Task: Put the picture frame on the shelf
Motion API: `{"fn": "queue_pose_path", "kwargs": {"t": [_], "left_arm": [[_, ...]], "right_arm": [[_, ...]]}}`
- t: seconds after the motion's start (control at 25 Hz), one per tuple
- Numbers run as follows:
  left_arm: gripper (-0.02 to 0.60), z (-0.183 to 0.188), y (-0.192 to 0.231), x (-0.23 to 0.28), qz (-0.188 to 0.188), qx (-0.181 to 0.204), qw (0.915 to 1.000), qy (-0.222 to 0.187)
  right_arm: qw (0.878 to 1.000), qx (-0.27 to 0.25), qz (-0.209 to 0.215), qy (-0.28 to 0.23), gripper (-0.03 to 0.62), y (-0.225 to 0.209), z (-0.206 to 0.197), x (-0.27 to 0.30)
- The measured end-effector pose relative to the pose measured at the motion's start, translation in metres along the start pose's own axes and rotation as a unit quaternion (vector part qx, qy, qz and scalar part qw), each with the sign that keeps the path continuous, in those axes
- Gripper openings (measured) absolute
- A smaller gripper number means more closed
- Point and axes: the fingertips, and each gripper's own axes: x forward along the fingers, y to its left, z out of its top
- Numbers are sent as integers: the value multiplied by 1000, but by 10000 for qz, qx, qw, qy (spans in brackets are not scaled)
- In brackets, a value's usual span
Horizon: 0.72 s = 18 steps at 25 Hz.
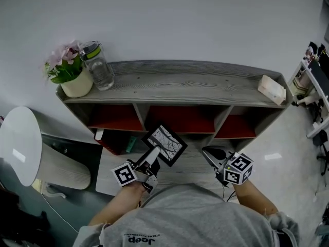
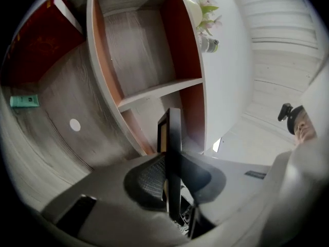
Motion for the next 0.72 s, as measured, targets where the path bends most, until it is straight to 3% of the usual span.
{"fn": "queue_pose_path", "kwargs": {"t": [0.24,0.44,0.72], "left_arm": [[87,-9,21,2,305,-448,9982,-264],[87,-12,36,6,487,-1011,9918,-614],[86,-15,47,19,586,-1416,9830,-1011]], "right_arm": [[9999,-75,-11,86,14,0,-6,-16],[9998,-115,-78,107,14,-1,-7,-30],[9995,-136,-281,102,14,-6,-9,-50]]}}
